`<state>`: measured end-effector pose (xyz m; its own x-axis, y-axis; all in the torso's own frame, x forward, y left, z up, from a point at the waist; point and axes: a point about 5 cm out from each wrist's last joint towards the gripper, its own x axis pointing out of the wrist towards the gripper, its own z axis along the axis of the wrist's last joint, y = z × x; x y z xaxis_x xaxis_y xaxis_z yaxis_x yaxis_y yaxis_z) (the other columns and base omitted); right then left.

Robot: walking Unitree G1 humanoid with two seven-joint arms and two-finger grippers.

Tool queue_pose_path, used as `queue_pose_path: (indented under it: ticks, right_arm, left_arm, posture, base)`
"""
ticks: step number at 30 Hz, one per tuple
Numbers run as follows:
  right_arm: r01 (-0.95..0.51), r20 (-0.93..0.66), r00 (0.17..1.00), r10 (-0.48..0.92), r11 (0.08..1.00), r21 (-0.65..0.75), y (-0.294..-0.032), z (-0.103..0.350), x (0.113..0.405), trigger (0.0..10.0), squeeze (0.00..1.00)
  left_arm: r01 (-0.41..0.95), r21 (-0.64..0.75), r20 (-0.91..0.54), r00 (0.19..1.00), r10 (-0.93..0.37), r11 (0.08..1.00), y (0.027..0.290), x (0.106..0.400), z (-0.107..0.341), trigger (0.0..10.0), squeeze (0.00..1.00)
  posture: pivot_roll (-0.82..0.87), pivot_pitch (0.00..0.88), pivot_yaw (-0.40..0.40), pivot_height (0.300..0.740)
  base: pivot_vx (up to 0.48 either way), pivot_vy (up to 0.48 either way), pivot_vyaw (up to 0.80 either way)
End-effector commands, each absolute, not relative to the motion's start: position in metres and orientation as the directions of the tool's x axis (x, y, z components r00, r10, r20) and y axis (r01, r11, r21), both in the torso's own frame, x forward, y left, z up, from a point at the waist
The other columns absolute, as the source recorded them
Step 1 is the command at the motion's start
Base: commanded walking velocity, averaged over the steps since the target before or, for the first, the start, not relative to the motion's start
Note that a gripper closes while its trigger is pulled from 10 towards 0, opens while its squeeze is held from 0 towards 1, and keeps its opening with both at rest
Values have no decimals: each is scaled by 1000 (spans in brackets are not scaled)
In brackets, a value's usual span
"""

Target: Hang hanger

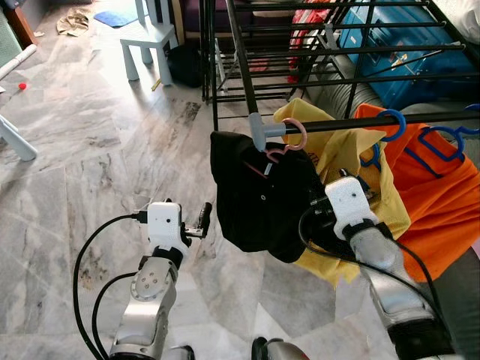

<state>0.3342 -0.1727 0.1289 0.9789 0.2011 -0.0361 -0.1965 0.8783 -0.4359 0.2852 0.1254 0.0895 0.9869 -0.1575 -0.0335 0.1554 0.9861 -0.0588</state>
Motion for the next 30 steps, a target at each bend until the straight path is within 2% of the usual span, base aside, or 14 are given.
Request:
queue_pose_path:
  ticks: [1,6,12,20,21,30]
  right_arm:
    - [-226,-82,974,212,873,-433,-180,128,342,10000,0]
    - [-268,-143,963,229,873,-406,-180,133,364,10000,0]
    - [-413,-234,904,358,872,-262,-164,130,375,10000,0]
    - [-423,-238,899,368,871,-249,-164,128,378,10000,0]
    - [-407,-228,905,360,887,-216,-165,128,379,0,0]
    - [-401,-166,910,380,909,-115,-153,129,380,0,0]
  left_arm:
    - [172,-53,-66,982,-176,984,122,284,84,10000,0]
    - [163,-46,-71,984,-166,986,124,287,84,10000,0]
    - [159,-38,-81,983,-162,986,127,284,84,10000,0]
    - [161,-24,-96,982,-163,987,130,282,82,10000,0]
    - [166,-24,-98,981,-167,986,129,283,82,10000,0]
    - [184,-15,-105,977,-184,983,125,285,82,10000,0]
  posture:
    - [-76,222,-43,740]
    - [-60,220,-46,740]
    - [-27,220,-47,740]
    - [-23,216,-36,740]
    - [-24,215,-35,740]
    - [-20,209,-32,740]
  base:
    - [0,0,0]
    - [0,0,0]
    - [0,0,0]
    - [0,0,0]
    - [0,0,0]
    - [0,0,0]
